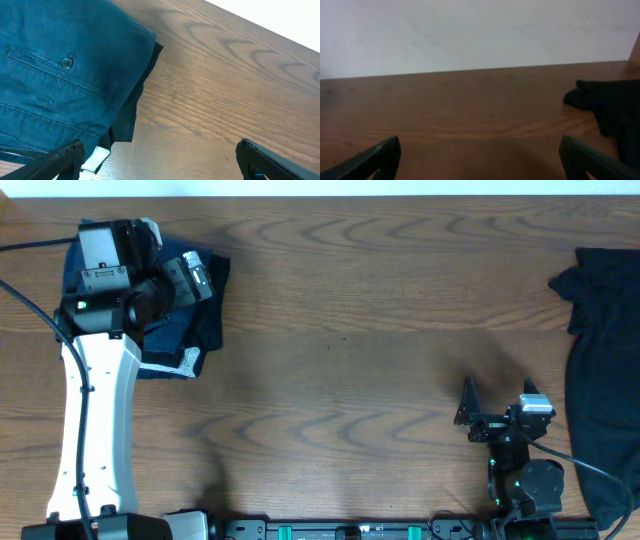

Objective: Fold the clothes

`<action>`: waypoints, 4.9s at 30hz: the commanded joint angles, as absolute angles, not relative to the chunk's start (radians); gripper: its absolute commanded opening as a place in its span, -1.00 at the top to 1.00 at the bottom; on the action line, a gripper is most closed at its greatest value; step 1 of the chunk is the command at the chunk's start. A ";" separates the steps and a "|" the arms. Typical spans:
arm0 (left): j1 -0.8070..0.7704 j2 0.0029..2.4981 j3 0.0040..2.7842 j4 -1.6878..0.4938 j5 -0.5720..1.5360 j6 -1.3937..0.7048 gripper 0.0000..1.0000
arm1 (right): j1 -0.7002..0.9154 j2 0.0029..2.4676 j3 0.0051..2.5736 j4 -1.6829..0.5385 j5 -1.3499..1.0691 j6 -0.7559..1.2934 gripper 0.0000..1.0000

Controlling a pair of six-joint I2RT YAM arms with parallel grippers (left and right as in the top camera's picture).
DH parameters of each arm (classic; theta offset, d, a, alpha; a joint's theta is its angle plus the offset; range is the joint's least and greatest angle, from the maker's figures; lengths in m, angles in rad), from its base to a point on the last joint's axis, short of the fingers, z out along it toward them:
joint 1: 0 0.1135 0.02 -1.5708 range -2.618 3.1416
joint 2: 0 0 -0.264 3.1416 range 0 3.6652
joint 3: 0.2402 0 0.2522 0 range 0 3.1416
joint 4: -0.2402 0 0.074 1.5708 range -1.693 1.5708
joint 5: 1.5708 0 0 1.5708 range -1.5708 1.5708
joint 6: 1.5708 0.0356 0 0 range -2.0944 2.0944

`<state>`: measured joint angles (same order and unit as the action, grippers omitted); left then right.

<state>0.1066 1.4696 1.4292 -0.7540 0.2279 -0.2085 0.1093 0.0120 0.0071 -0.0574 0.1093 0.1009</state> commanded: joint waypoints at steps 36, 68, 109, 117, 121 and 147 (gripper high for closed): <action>0.105 1.477 1.431 -0.756 0.216 -0.199 -0.96 | 0.104 0.006 0.006 -0.067 0.071 -0.057 -0.97; 0.048 1.040 1.428 -0.762 0.216 -0.199 -0.96 | 0.104 0.006 0.006 -0.067 0.071 -0.057 -0.98; -0.083 0.002 0.571 -0.588 0.215 -0.190 -0.96 | 0.104 0.006 0.006 -0.067 0.071 -0.057 -0.98; -0.083 0.002 0.284 -0.149 0.189 -0.176 -0.96 | 0.104 0.006 0.006 -0.067 0.071 -0.057 -0.98; -0.083 0.002 0.162 0.051 0.125 -0.176 -0.96 | 0.104 0.006 0.006 -0.067 0.071 -0.057 -0.98; -0.080 0.002 0.004 -0.071 -0.056 -0.121 -0.96 | 0.104 0.006 0.006 -0.067 0.071 -0.057 -0.98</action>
<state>-0.0803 0.0105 0.0120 -0.0135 -0.0154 -0.1684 0.1085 0.0120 0.0071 -0.0635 0.0746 -0.0414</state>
